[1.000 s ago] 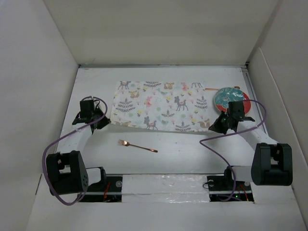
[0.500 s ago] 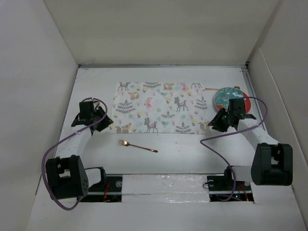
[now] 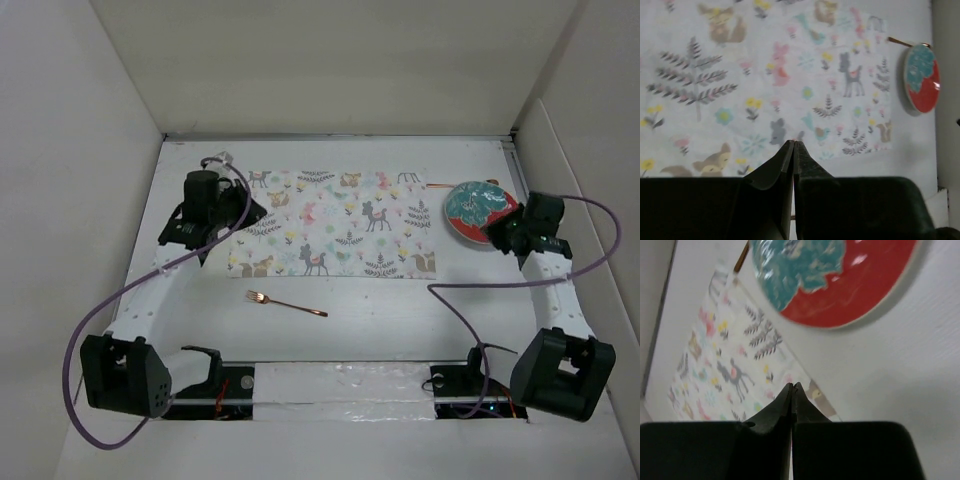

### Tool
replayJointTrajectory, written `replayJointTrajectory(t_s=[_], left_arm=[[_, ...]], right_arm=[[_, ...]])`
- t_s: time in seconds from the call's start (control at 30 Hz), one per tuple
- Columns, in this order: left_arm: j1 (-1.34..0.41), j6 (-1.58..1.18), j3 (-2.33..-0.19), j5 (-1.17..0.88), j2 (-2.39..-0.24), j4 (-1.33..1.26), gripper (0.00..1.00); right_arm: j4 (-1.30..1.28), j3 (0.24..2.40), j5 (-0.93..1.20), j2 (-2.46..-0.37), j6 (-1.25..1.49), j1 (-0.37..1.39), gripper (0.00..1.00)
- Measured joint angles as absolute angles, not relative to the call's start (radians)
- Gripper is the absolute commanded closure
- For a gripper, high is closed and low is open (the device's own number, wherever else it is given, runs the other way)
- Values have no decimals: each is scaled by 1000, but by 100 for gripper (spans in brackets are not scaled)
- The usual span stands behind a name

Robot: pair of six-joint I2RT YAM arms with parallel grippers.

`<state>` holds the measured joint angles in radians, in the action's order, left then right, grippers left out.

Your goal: Set the dinner table for one person

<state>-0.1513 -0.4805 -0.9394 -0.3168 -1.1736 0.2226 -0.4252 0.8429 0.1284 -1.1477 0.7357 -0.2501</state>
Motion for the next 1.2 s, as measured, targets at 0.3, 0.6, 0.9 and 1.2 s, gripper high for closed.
replayJointTrajectory(t_s=[0.3, 0.6, 0.9, 1.2], left_arm=[[-546, -430, -1047, -262, -1182, 115, 64], [-564, -396, -939, -252, -1182, 124, 64], [-633, -350, -943, -213, -1194, 130, 65], [-633, -357, -958, -213, -1240, 126, 69]], right_arm=[[-365, 795, 113, -1241, 906, -519, 46], [-243, 777, 166, -1412, 1053, -538, 46], [-203, 760, 171, -1504, 1152, -521, 47], [-168, 782, 165, -1596, 1201, -492, 50]])
